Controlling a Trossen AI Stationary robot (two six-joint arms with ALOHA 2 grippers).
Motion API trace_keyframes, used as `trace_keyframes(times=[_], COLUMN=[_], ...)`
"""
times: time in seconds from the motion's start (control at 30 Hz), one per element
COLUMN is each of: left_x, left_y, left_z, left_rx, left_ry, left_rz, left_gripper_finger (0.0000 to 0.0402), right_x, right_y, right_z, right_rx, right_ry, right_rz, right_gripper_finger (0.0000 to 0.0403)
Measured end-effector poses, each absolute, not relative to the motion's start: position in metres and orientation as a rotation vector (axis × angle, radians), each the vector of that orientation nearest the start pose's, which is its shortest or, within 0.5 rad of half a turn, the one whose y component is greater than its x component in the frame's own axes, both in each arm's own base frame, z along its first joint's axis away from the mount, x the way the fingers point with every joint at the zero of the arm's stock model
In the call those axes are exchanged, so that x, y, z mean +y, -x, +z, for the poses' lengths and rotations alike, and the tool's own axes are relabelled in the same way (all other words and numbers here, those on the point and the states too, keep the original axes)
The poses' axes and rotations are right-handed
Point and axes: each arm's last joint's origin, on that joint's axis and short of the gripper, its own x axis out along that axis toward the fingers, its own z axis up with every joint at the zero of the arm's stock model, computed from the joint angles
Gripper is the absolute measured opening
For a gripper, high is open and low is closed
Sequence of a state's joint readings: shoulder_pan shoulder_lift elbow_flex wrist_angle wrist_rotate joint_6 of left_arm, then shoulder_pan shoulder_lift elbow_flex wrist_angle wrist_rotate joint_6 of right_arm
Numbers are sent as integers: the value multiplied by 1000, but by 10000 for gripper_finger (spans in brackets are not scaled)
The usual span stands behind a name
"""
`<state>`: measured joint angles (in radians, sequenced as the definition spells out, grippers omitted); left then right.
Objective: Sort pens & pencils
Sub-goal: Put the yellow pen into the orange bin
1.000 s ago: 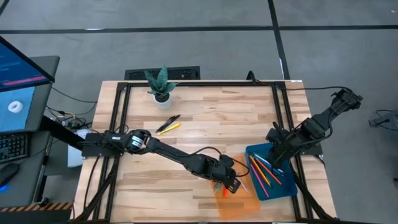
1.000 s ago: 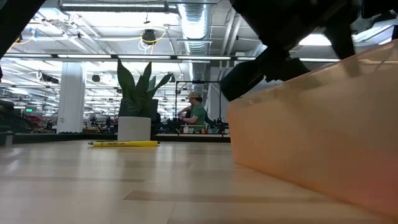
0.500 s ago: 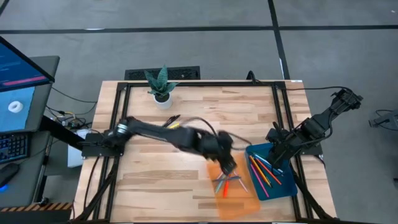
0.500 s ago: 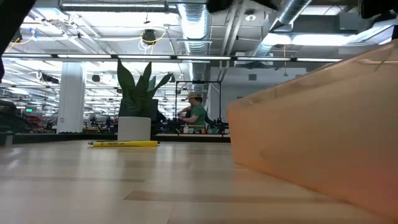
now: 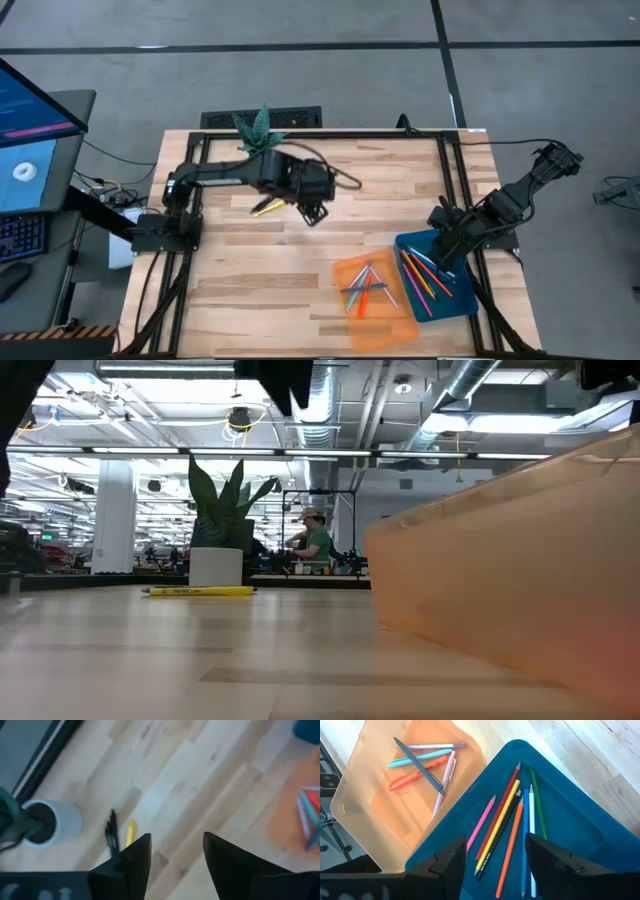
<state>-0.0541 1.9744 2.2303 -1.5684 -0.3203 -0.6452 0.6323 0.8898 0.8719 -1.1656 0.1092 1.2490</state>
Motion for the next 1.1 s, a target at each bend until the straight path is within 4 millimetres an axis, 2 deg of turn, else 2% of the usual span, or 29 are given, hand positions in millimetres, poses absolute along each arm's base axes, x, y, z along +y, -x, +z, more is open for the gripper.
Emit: trace_keyframes(times=[0.17, 0.27, 0.4, 0.6, 0.7, 0.8, 1.1], left_x=[16, 30, 46, 53, 53, 53, 53], left_y=[-370, -357, -336, -308, -299, -291, -282], left_z=[345, 325, 282, 218, 194, 177, 149], left_rx=[1224, 1220, 1229, 1252, 1288, 1319, 1322], left_ry=[325, 337, 342, 357, 345, 302, 334], left_rz=[619, 628, 640, 587, 604, 645, 651], left_gripper_finger=[172, 172, 172, 172, 172, 172, 172], right_x=[78, 78, 78, 78, 78, 78, 78], right_y=[-112, -112, -112, -112, -112, -112, -112], right_z=[275, 275, 275, 275, 275, 275, 275], right_rx=[1188, 1188, 1186, 1185, 1186, 1186, 1187], right_ry=[-661, -661, -659, -659, -660, -666, -691], right_rz=[-282, -282, -284, -285, -285, -289, -303], right_gripper_finger=[221, 221, 221, 221, 221, 221, 221])
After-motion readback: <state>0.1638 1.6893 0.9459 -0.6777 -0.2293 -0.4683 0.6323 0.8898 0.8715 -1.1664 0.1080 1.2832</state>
